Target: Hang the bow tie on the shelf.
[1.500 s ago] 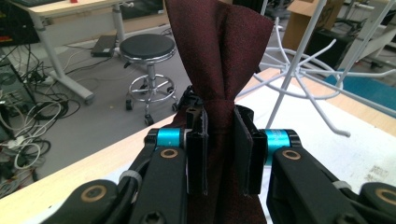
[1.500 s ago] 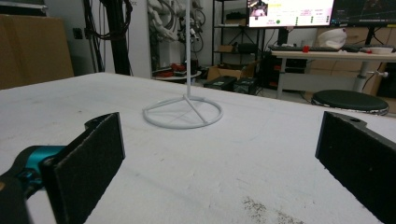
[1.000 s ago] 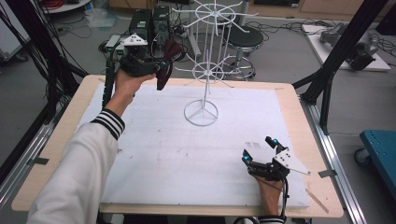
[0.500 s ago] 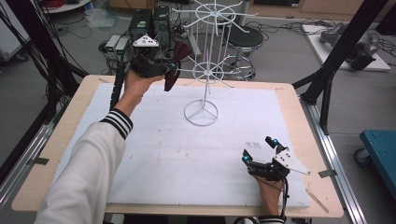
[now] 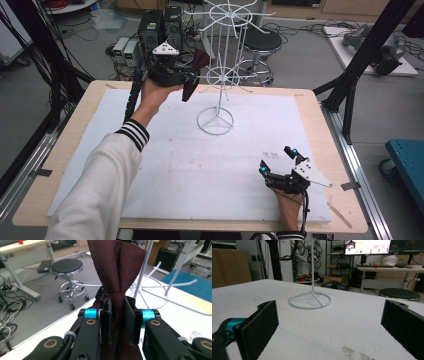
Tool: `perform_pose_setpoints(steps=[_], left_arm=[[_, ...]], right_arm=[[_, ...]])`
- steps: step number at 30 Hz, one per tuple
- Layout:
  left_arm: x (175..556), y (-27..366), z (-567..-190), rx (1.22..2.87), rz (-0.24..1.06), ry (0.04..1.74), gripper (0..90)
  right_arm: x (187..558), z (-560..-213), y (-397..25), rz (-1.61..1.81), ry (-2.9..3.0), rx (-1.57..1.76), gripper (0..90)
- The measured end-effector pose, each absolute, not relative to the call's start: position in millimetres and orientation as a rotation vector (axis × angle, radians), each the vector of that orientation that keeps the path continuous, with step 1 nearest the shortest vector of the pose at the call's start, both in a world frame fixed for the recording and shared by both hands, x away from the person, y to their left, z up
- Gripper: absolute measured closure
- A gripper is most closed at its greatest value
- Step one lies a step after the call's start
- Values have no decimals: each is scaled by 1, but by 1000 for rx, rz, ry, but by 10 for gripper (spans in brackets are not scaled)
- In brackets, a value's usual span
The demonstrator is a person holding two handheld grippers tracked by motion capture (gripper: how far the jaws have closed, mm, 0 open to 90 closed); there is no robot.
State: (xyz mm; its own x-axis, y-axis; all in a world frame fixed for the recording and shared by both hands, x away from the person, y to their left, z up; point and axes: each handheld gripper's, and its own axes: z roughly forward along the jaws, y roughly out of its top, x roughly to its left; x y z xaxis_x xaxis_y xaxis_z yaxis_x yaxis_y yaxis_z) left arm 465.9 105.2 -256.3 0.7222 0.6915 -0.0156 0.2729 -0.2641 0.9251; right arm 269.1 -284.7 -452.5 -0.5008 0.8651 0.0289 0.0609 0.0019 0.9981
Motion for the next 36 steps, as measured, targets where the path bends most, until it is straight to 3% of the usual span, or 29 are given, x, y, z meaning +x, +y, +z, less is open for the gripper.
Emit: perform_pose_setpoints(steps=[26, 29, 36], left_arm=[[464, 88, -264, 1904, 490, 749, 759], [464, 89, -264, 1902, 484, 752, 724], [464, 91, -262, 1855, 471, 763, 512]], right_arm=[[269, -453, -285, 1571, 1626, 967, 5], [269, -452, -285, 1570, 1626, 967, 5], [269, -453, -285, 1568, 1627, 959, 5]])
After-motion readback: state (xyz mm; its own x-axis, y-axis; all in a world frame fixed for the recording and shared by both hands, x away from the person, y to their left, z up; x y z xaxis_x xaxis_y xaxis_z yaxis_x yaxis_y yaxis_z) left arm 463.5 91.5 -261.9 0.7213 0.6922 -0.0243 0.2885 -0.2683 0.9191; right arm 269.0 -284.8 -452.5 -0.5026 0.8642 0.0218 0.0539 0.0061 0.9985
